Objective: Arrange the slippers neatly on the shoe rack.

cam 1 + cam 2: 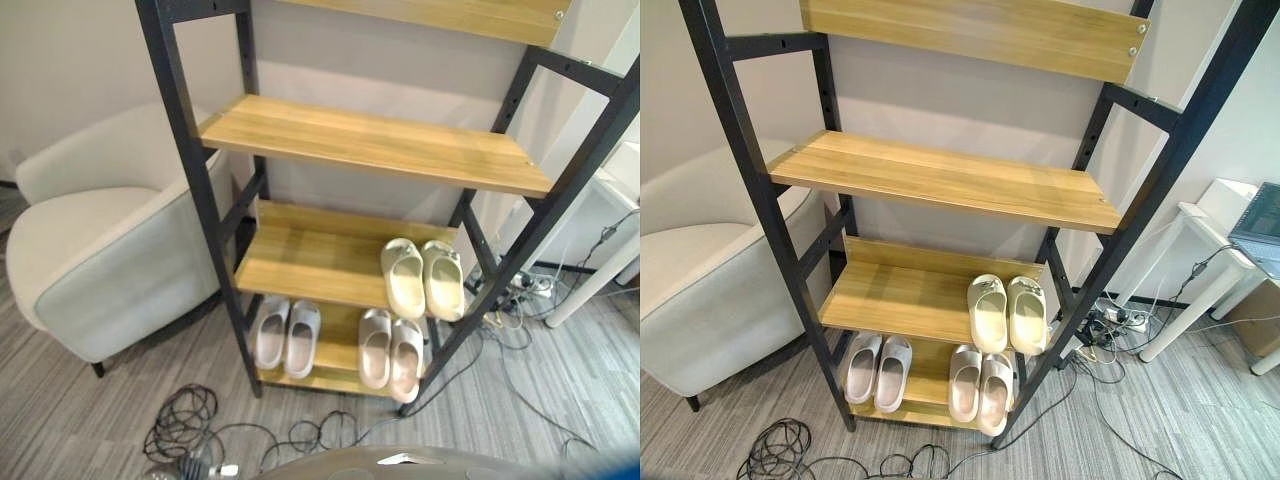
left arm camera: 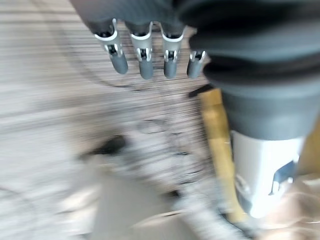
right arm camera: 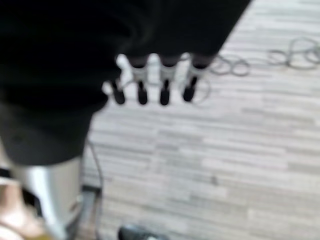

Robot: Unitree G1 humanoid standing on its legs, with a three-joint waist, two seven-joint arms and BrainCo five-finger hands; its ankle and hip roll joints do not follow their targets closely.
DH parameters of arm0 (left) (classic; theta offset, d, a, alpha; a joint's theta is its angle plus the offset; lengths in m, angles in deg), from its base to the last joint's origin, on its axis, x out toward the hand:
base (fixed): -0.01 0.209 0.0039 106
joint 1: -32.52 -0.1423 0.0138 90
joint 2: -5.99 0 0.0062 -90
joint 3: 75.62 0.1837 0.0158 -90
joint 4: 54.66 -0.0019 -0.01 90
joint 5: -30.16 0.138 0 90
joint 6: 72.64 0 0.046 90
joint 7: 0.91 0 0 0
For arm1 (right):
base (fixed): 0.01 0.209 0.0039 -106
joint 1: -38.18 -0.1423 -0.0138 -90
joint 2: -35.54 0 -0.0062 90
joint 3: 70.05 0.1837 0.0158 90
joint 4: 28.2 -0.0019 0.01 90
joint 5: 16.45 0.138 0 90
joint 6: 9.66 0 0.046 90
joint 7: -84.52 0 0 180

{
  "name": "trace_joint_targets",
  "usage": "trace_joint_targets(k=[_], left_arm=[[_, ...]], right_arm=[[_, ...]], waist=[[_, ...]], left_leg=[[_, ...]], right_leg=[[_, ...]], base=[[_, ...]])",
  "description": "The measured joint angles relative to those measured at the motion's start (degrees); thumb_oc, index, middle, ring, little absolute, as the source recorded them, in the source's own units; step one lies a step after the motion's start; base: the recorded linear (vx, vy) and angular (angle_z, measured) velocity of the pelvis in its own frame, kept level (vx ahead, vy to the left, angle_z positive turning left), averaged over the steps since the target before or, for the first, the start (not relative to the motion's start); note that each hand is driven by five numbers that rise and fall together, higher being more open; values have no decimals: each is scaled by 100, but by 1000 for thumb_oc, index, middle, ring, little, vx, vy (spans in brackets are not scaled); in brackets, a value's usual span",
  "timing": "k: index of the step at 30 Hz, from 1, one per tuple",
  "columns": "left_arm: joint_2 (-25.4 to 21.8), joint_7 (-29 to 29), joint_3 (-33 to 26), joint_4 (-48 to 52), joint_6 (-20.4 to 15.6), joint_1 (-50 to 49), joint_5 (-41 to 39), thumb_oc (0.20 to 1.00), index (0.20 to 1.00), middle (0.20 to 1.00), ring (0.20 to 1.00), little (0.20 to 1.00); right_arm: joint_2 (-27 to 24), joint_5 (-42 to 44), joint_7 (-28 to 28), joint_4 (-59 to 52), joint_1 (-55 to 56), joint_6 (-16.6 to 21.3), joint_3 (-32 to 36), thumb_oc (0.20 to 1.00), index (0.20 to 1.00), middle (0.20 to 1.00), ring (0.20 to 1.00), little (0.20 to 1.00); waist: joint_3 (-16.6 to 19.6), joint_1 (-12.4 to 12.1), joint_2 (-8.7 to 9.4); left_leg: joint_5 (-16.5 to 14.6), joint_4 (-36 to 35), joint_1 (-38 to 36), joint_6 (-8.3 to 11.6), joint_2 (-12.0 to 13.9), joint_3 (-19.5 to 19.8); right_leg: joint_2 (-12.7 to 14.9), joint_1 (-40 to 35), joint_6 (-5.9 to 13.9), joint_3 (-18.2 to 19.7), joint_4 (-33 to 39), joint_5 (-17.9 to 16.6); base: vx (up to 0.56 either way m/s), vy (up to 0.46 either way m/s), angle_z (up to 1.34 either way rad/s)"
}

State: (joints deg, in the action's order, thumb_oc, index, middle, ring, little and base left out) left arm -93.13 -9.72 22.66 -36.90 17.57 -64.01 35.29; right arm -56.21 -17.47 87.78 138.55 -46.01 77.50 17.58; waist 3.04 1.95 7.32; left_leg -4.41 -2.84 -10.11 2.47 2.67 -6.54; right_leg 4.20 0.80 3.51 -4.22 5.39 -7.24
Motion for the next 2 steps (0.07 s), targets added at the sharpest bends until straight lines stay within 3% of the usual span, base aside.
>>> trace_joint_targets(k=[2], left_arm=[[21, 117, -215, -156, 59, -3, 134, 1000, 1000, 1000, 1000, 1000]], right_arm=[[40, 274, -52, 75, 7, -1, 24, 1000, 1000, 1000, 1000, 1000]], waist=[[5, -5, -11]], left_leg=[[-1, -8, -30, -5, 1, -15]], right_leg=[[-8, -11, 2, 14, -26, -32]], base=[[-12, 40, -3]])
